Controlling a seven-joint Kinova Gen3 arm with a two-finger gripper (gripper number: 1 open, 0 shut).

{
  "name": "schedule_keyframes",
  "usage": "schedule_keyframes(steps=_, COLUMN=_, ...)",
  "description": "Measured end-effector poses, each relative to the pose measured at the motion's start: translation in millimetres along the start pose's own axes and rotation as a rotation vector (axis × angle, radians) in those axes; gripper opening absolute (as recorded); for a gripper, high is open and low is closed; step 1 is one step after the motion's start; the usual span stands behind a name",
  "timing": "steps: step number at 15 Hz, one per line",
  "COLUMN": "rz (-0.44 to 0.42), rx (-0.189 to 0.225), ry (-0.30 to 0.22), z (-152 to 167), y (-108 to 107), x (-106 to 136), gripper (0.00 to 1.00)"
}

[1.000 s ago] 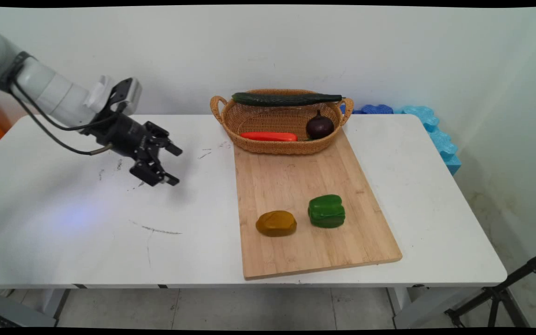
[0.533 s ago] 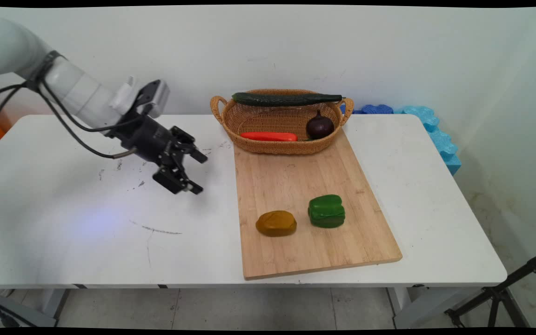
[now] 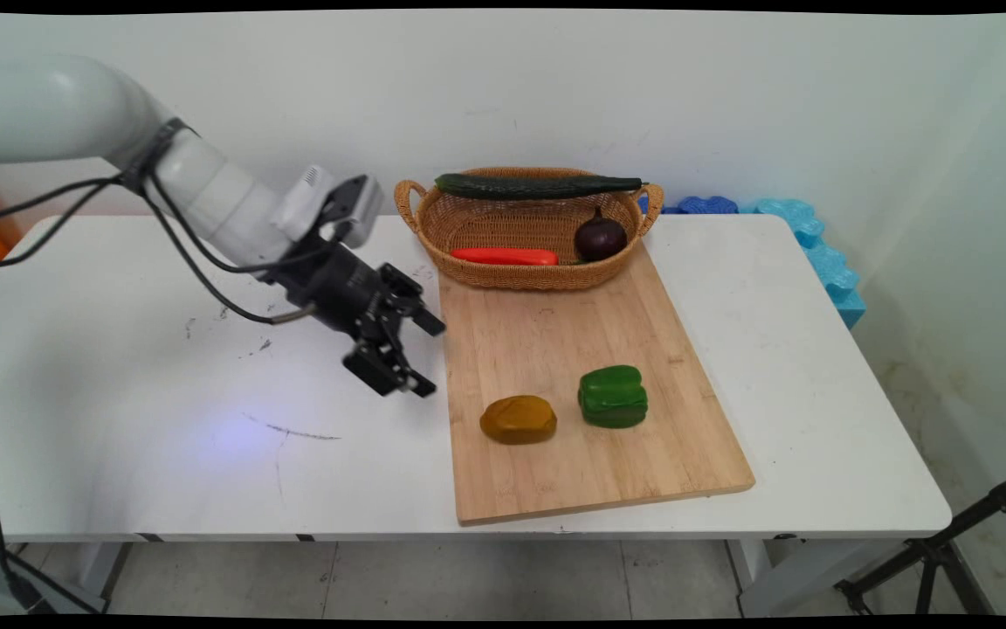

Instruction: Pick up the potato from the cutting board

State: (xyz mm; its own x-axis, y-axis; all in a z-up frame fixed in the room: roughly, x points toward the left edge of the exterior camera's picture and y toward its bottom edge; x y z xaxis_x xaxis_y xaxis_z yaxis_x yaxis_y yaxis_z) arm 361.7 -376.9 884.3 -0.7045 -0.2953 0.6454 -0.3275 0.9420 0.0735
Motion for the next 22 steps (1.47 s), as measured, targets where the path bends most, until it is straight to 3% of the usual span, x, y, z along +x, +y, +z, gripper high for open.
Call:
schedule_keyframes(steps=6, rz=-0.015, rx=-0.019, ry=-0.009, z=46, y=7, x=14, gripper=1.00)
schedule_keyframes(steps=20, rz=-0.030, rx=0.011, ry=-0.031, z=111, y=11, x=20, gripper=1.00)
schedule_keyframes(steps=21, rz=-0.030, rx=0.014, ry=-0.031, z=114, y=11, x=20, gripper=0.00)
schedule_keyframes(steps=22, rz=-0.028, rx=0.016, ry=-0.032, z=117, y=12, x=20, gripper=0.00)
